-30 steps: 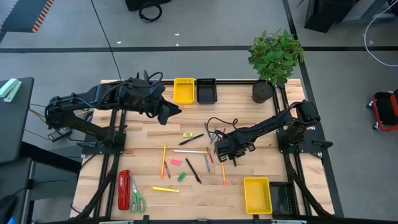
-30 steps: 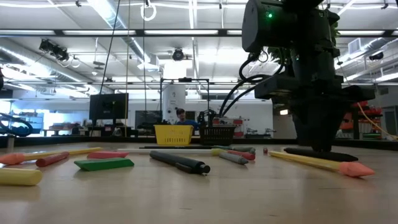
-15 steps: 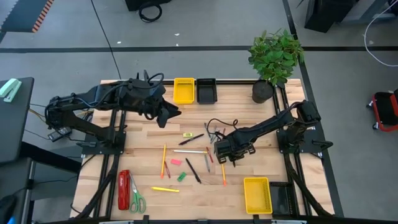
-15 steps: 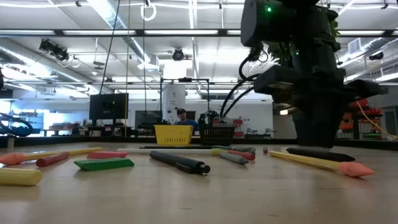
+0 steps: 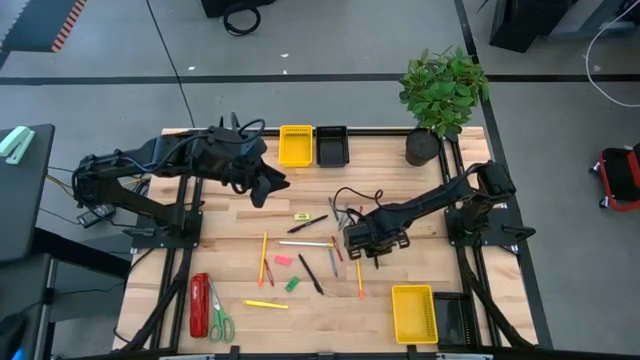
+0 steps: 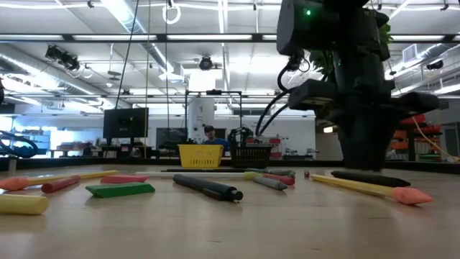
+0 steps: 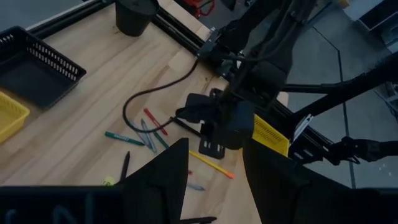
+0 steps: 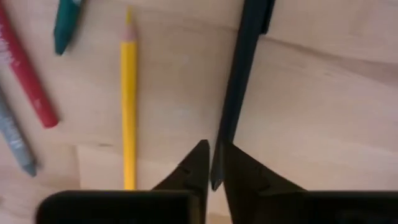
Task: Sort crayons/erasers/pens/pencils in bins
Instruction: Put the middle right black pen into the bottom yellow bin
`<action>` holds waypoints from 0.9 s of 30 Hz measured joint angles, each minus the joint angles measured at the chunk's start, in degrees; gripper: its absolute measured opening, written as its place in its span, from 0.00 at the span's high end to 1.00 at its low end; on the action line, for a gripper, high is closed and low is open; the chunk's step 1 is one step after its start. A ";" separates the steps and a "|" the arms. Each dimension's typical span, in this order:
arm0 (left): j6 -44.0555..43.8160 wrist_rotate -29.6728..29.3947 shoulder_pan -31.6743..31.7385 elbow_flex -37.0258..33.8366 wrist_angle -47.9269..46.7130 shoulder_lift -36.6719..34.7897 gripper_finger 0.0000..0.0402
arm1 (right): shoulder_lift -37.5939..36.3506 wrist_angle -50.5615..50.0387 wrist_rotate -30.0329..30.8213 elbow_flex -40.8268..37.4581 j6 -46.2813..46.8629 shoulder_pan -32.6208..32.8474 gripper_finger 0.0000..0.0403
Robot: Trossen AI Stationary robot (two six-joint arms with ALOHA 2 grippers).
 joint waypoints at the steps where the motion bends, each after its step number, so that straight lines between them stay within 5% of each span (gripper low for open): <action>1: -0.01 0.22 0.00 0.00 -0.14 0.00 0.60 | 0.00 0.04 0.30 -0.33 0.00 -0.12 0.81; 10: -0.77 0.70 0.00 0.00 -1.26 0.00 0.60 | 0.00 3.00 1.37 -2.92 -0.18 -0.08 0.66; 27: -4.07 7.95 -0.02 0.00 -1.20 -0.02 0.60 | -0.55 6.75 1.93 -7.36 3.02 -0.10 0.75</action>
